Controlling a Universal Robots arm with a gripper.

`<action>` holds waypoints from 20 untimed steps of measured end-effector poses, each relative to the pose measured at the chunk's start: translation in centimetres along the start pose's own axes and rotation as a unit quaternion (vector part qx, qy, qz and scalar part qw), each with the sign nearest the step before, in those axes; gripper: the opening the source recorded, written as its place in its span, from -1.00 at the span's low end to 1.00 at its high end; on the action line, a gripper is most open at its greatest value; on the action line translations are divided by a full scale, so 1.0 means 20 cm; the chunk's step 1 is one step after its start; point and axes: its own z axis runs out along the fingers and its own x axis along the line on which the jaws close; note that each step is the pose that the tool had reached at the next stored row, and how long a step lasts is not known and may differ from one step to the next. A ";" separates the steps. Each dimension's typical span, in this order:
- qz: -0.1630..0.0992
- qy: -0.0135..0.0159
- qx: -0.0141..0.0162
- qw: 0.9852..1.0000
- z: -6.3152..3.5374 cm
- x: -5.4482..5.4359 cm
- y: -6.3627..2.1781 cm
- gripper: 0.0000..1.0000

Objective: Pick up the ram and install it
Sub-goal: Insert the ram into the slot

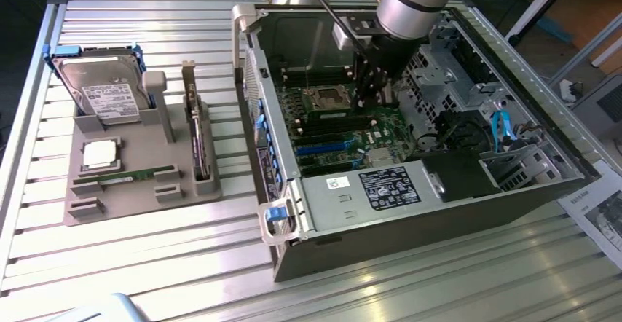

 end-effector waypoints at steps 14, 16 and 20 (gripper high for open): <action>0.000 0.000 0.000 1.000 0.017 0.03 -0.001 -0.76; 0.000 0.000 0.000 1.000 0.022 0.03 -0.001 -0.76; 0.000 0.000 0.000 1.000 0.031 0.03 -0.001 -0.76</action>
